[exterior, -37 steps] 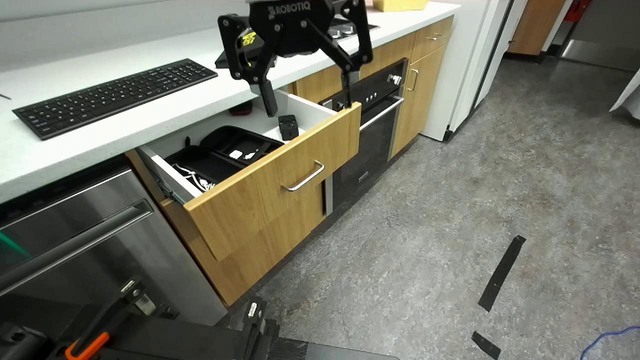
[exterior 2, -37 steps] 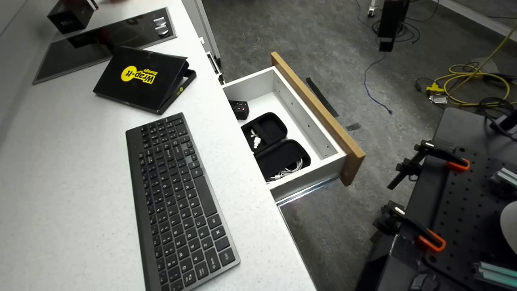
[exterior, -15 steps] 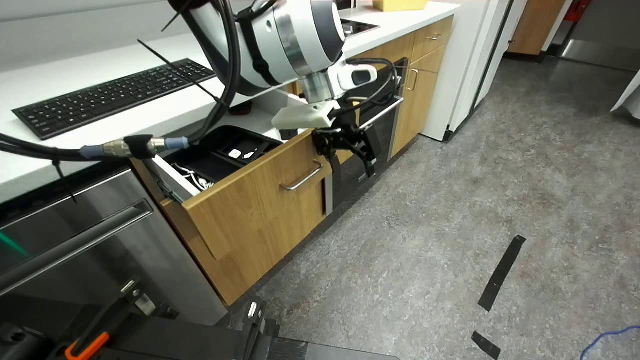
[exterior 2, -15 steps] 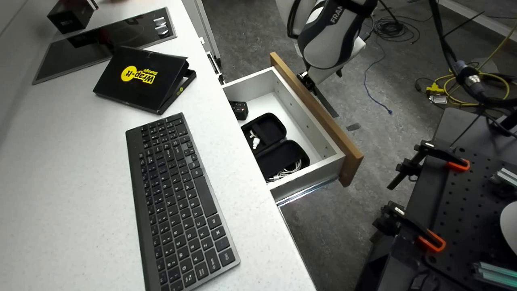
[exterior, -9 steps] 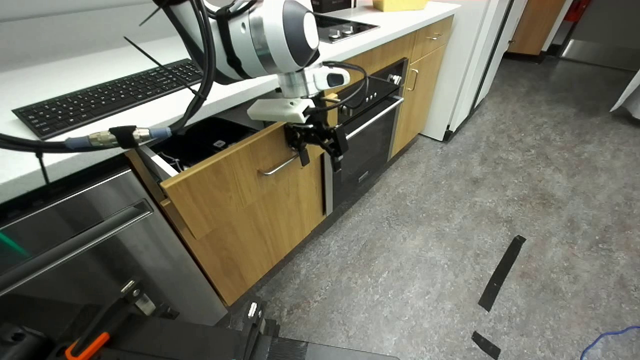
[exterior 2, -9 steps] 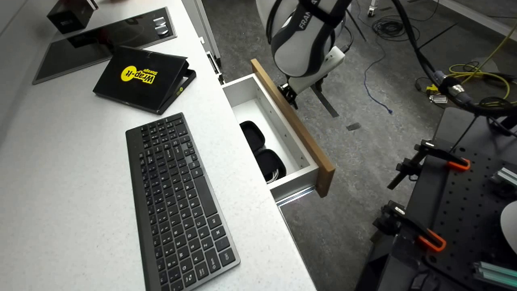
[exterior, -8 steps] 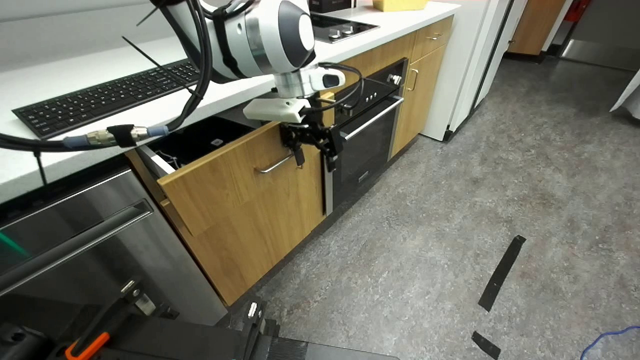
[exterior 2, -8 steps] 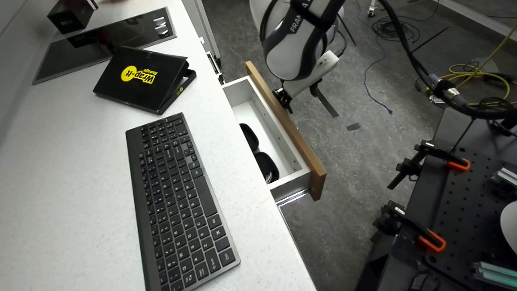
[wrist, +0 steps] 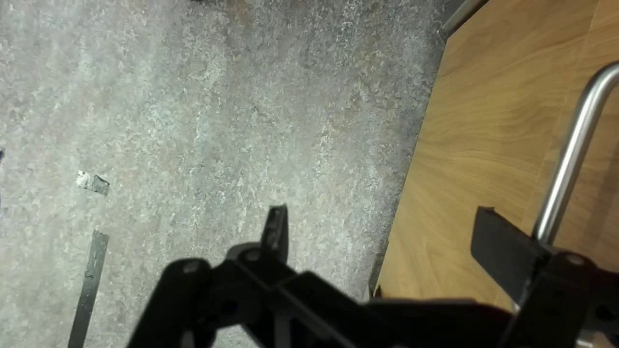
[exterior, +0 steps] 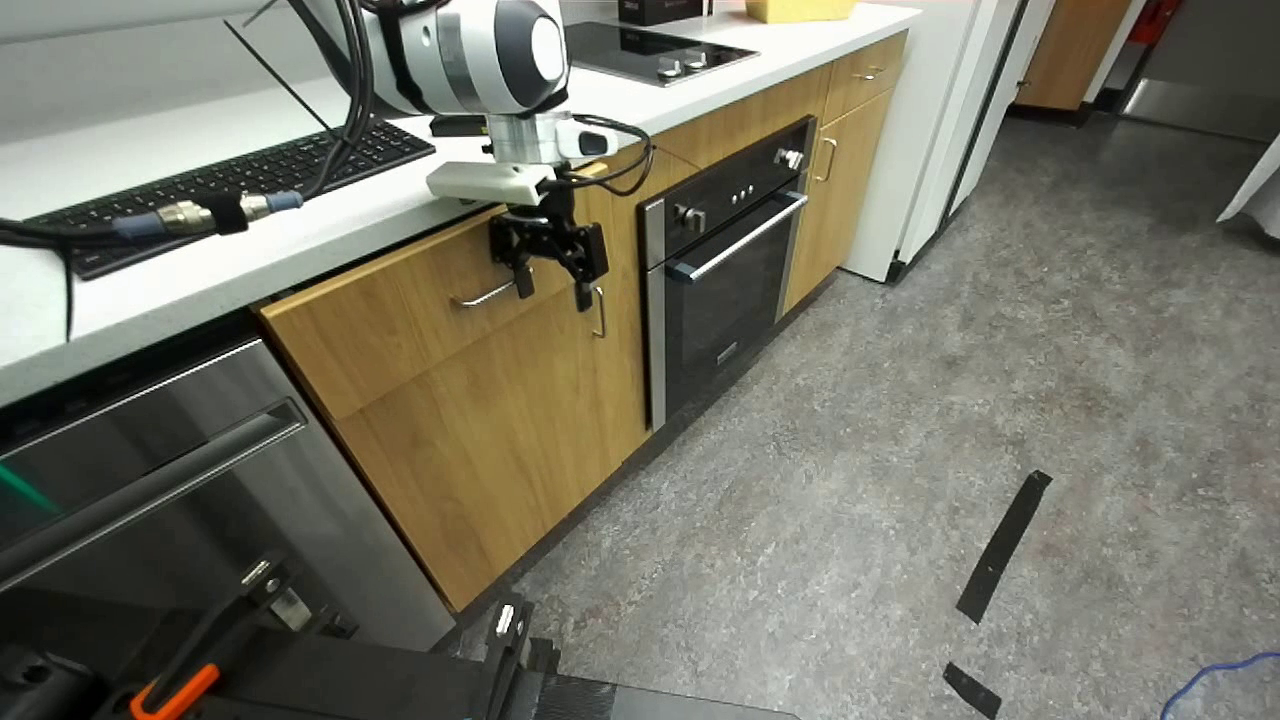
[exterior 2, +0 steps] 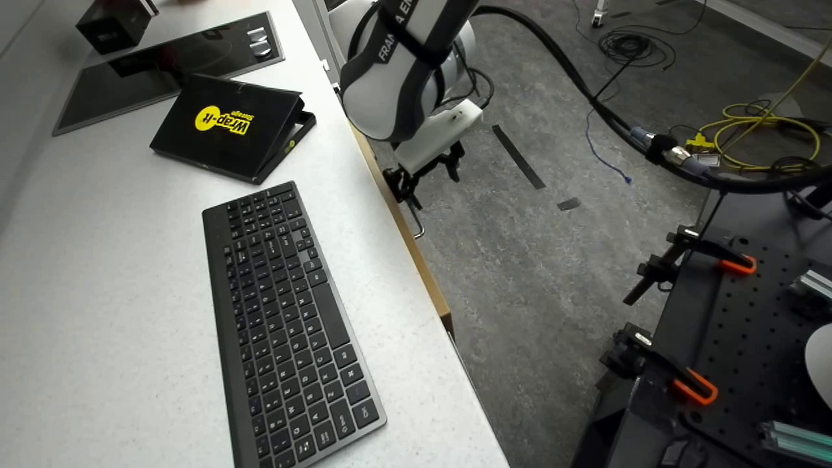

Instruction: Close the drawer

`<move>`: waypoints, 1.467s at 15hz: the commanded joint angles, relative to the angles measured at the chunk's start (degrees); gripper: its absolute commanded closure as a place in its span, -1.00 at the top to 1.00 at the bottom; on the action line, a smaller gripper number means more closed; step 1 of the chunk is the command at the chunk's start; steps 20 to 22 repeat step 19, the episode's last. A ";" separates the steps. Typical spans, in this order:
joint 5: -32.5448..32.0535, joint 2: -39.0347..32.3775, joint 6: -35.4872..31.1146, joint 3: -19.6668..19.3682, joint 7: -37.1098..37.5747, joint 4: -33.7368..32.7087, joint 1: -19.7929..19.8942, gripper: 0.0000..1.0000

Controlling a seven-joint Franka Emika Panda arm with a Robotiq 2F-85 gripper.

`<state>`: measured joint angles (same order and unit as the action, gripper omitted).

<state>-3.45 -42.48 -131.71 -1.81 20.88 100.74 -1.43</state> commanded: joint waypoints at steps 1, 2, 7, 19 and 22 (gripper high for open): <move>2.56 -5.58 4.96 0.90 -2.18 -8.76 -1.51 1.00; 2.89 -6.34 5.96 1.29 -2.38 -10.34 -1.69 1.00; 2.44 -8.01 9.62 1.09 -3.55 -13.92 -2.23 1.00; 0.79 -4.09 6.83 -3.58 -3.89 -7.38 -0.65 1.00; 0.79 -4.09 6.83 -3.58 -3.89 -7.38 -0.65 1.00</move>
